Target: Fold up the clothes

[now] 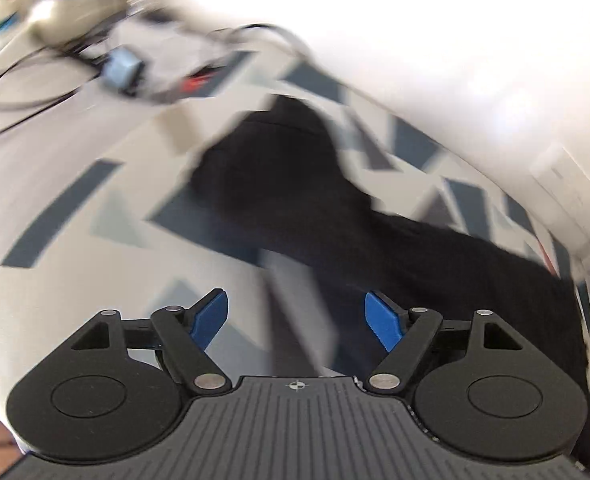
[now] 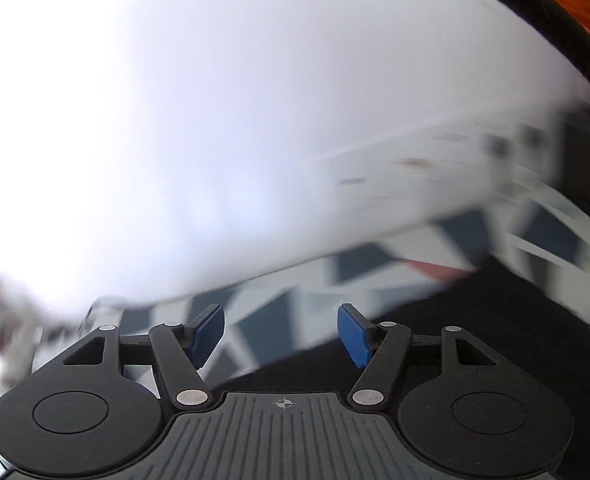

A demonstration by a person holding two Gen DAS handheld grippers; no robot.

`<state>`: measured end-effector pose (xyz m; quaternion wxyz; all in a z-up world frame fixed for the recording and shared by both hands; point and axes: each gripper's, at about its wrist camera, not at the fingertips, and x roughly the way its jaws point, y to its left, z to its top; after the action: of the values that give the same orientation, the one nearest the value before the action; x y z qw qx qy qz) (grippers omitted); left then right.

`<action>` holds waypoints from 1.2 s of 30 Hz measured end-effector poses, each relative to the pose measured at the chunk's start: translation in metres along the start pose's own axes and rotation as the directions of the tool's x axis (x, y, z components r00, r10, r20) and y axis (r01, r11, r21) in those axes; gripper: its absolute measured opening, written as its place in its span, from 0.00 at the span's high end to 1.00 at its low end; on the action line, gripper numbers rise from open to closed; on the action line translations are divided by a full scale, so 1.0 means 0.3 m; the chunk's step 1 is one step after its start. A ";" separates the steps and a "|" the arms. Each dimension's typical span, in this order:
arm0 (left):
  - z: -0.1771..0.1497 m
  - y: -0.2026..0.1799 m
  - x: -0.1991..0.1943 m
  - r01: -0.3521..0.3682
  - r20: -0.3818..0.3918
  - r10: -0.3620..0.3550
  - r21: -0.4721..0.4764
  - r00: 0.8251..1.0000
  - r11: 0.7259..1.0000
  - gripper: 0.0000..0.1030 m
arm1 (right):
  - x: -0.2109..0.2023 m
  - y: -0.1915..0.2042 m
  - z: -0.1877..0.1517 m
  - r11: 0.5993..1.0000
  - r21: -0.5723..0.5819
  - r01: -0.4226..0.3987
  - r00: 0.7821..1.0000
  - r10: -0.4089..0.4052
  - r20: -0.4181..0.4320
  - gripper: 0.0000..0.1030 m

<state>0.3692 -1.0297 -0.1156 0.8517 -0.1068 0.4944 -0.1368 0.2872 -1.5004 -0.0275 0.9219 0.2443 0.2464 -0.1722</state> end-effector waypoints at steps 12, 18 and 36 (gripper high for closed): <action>0.151 0.215 0.089 -0.017 0.017 0.015 0.143 1.000 0.990 0.25 | 0.642 0.547 -0.372 0.852 -0.512 -0.108 0.914 -0.118 -0.388 0.29; 0.203 0.237 0.130 0.006 0.010 -0.009 0.244 1.000 0.970 0.25 | 0.572 0.631 -0.373 0.856 -0.513 -0.069 0.934 -0.124 -0.334 0.90; 0.198 -0.010 0.236 0.079 -0.043 -0.068 0.370 0.997 0.926 0.25 | 0.334 -0.067 -0.136 0.748 -0.075 0.660 0.730 -0.661 -0.174 0.70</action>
<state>0.4540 -1.0538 -0.1431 0.8435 0.0397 0.4677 -0.2613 0.3455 -1.5149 -0.1197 0.7737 0.1523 0.4044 -0.4633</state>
